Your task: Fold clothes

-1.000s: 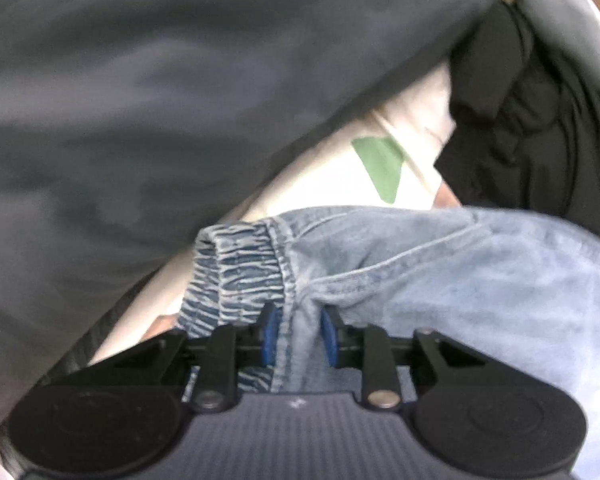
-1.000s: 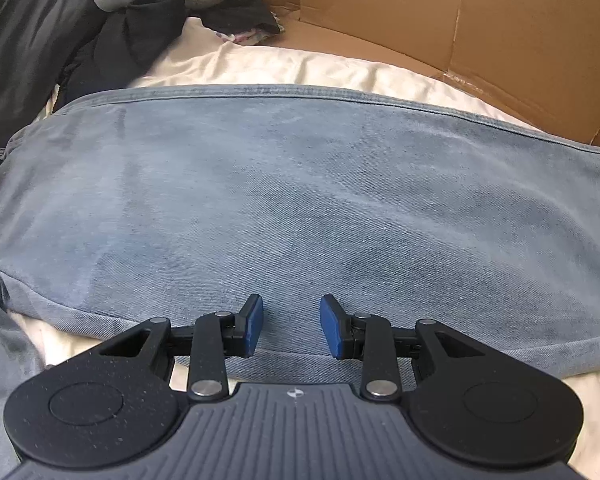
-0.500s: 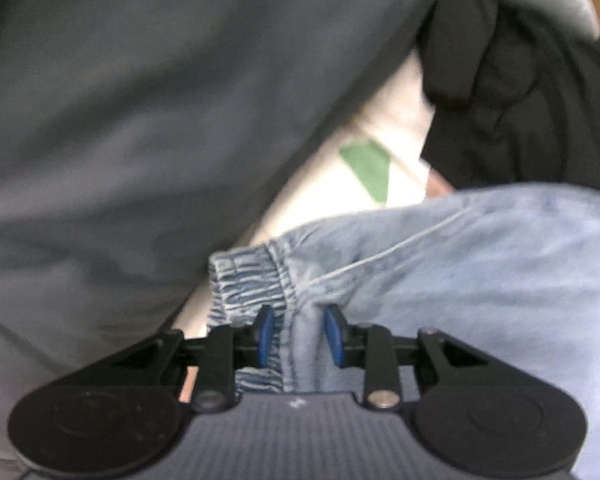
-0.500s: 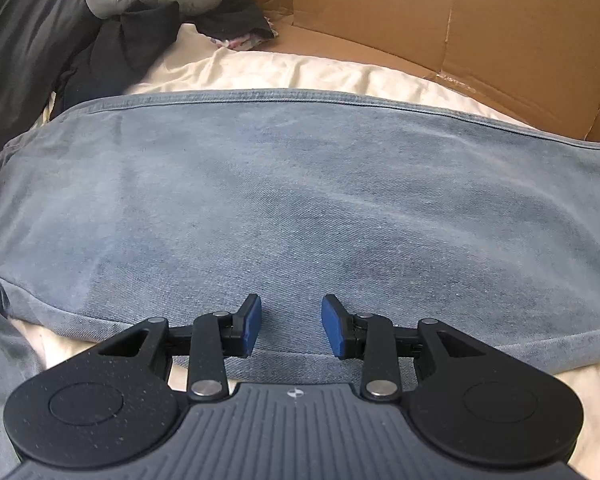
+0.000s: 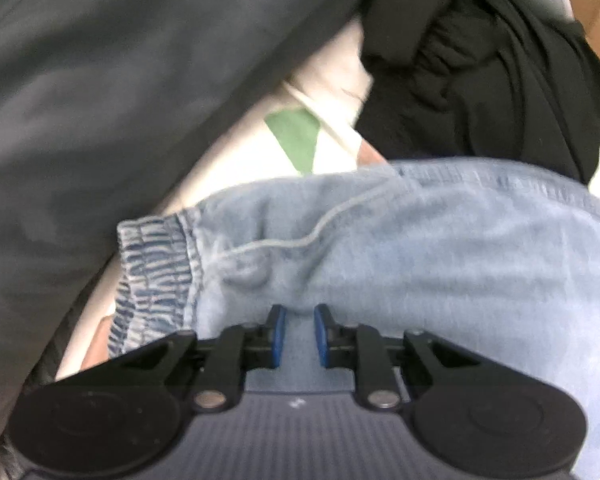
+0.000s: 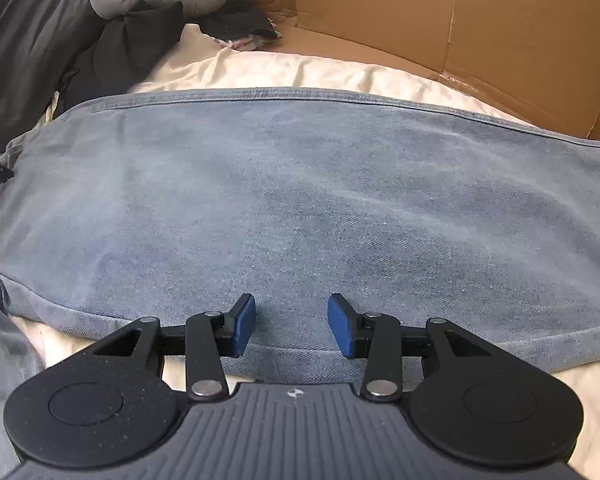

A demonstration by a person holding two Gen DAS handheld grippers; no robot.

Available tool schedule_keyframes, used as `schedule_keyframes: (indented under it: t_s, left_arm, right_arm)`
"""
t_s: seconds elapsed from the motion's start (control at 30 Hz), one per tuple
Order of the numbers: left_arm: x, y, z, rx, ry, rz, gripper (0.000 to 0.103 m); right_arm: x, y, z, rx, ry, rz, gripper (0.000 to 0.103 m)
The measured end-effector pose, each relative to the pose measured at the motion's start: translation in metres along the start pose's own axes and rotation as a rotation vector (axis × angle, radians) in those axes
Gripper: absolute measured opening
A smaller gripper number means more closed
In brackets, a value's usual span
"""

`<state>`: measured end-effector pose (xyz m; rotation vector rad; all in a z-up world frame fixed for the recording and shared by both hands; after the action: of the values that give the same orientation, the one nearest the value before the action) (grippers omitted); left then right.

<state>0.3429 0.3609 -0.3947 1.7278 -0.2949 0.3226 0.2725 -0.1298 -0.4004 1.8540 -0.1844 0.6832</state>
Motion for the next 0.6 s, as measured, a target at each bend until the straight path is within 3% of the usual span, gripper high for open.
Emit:
schedule_keyframes:
  t_s: [0.13,0.4,0.6]
  left_arm:
    - [0.012,0.003,-0.011,-0.005,0.057,0.035,0.019]
    - [0.019,-0.008,-0.018,-0.015,0.128,0.03,0.017]
    - [0.014,-0.016,-0.018,-0.02,0.107,0.056,0.017]
  right_arm:
    - [0.001,-0.002,0.0,0.0,0.001,-0.001,0.048]
    - [0.0,-0.002,0.0,0.001,0.005,0.003,0.051]
    - [0.0,-0.001,0.001,0.004,0.007,0.004,0.051]
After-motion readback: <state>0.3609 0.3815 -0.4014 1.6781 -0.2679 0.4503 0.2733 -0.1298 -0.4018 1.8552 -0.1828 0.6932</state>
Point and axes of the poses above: each gripper's, at about its wrist camera, not at the fingertips, and y roughly against the way its jaws point, z to its right, x to its top, the point moved 3 cm from there along -y, roughly the way its jaws point, and after that the axes turned 7 degrees about x, right-handed, at the moved point
